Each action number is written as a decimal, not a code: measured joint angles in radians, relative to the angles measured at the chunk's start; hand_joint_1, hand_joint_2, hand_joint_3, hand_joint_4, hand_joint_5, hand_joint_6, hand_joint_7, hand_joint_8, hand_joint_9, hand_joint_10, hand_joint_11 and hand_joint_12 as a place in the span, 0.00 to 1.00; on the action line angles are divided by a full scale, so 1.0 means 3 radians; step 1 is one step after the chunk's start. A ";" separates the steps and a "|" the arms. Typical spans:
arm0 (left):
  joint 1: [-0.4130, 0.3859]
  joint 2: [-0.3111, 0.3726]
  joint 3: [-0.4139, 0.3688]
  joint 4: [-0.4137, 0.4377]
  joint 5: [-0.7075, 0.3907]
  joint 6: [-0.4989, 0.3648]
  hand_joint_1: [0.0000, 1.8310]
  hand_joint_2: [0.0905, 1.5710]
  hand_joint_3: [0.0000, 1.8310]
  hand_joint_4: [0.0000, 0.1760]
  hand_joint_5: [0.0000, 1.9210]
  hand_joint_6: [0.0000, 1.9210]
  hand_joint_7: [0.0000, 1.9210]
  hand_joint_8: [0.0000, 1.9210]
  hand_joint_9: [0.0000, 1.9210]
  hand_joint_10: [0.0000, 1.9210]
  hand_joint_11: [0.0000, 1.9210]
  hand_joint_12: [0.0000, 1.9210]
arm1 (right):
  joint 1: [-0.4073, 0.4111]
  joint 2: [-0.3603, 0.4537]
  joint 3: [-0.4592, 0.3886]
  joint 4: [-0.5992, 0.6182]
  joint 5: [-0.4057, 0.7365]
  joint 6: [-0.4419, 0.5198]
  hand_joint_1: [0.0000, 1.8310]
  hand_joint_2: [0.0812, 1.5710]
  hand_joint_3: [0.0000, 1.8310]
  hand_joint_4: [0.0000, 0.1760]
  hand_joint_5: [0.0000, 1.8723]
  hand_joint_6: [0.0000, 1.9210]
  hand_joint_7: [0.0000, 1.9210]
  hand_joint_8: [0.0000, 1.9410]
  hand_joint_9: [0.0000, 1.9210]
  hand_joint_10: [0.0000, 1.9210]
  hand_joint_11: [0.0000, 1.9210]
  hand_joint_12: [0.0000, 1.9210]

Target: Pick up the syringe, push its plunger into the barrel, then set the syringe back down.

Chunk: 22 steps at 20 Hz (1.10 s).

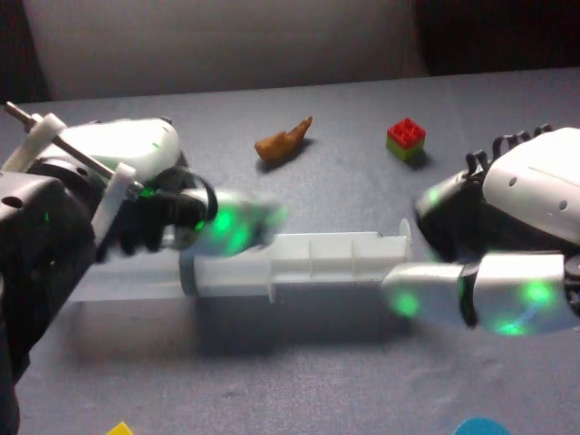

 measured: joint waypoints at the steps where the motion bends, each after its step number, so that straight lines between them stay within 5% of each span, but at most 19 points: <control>1: 0.0000 0.0000 0.0000 0.0001 0.0008 0.0000 0.00 0.65 0.00 0.00 0.02 0.00 0.01 0.00 0.02 0.00 0.00 0.13 | 0.0000 -0.0006 -0.0003 -0.0003 -0.0003 0.0000 0.00 0.60 0.01 0.00 0.06 0.00 0.05 0.00 0.06 0.01 0.00 0.29; 10: 0.0109 0.0000 0.0000 0.0029 -0.0022 0.0008 0.00 0.65 0.00 0.00 0.00 0.00 0.01 0.00 0.01 0.00 0.00 0.12 | -0.0003 -0.0005 0.0001 0.0003 0.0006 0.0000 0.00 0.63 0.00 0.00 0.06 0.00 0.06 0.00 0.07 0.00 0.00 0.26; 22: 0.0327 -0.0290 0.0148 0.0135 -0.0048 0.0008 0.31 0.63 0.00 0.00 0.00 0.00 0.00 0.00 0.00 0.00 0.00 0.00 | -0.0023 -0.0005 0.0001 0.0005 0.0008 0.0003 0.00 0.65 0.00 0.00 0.07 0.00 0.07 0.00 0.07 0.00 0.00 0.27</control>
